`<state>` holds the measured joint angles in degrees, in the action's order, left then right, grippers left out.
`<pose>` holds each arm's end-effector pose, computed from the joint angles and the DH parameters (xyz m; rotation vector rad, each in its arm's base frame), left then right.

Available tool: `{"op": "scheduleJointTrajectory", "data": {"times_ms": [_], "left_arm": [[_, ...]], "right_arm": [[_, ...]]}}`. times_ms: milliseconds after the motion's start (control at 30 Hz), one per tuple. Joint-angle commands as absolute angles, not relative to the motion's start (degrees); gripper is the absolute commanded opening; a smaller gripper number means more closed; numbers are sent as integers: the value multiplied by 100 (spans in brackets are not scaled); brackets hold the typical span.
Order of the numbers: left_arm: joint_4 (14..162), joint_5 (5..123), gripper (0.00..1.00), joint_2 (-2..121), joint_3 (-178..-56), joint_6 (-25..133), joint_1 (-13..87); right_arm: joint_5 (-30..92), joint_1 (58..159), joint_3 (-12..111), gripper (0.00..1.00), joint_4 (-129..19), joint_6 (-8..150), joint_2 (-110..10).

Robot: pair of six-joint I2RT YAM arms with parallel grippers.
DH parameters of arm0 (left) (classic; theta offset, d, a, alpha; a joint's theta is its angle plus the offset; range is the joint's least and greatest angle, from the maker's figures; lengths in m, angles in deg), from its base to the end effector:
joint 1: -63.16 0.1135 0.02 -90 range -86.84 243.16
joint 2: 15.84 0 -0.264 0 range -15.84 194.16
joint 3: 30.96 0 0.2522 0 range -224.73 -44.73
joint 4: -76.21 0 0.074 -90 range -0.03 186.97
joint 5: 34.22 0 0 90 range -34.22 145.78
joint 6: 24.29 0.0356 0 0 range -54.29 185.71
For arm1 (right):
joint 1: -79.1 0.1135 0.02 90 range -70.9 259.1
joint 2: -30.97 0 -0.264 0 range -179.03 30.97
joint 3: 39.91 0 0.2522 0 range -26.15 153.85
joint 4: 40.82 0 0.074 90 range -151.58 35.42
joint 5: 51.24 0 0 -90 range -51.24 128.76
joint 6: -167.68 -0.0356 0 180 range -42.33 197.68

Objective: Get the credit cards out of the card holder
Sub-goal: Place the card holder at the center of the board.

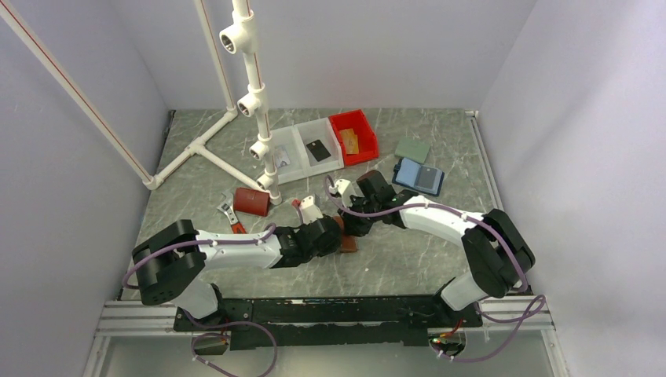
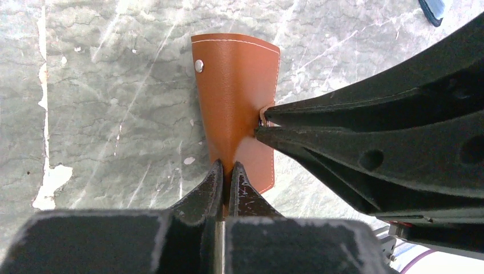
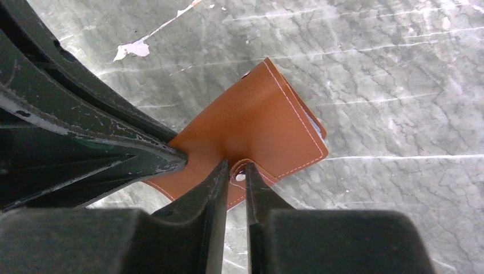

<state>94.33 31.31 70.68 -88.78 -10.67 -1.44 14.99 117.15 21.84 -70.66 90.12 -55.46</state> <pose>0.1411 -0.2629 0.1783 -0.4521 2.3713 -0.7230 0.2231 0.1929 0.1849 -1.2386 2.2255 0.7017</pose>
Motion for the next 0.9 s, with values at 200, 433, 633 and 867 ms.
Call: {"op": "scheduleJointTrajectory", "data": {"times_ms": [200,433,633,867], "left_arm": [[9594,2734,0,6725,-8902,-1436,-206],[9620,2670,0,6656,-8666,-1406,-206],[9932,2656,7,6677,-8514,-1503,-206],[10751,2663,54,6657,-8799,-1187,-206]], "right_arm": [[1999,11672,2530,0,-7257,9343,-5561],[2607,11608,2531,0,-7255,9430,-5661],[2699,11549,2554,0,-7320,9456,-5818],[2227,11476,2609,2,-7397,9300,-5887]]}}
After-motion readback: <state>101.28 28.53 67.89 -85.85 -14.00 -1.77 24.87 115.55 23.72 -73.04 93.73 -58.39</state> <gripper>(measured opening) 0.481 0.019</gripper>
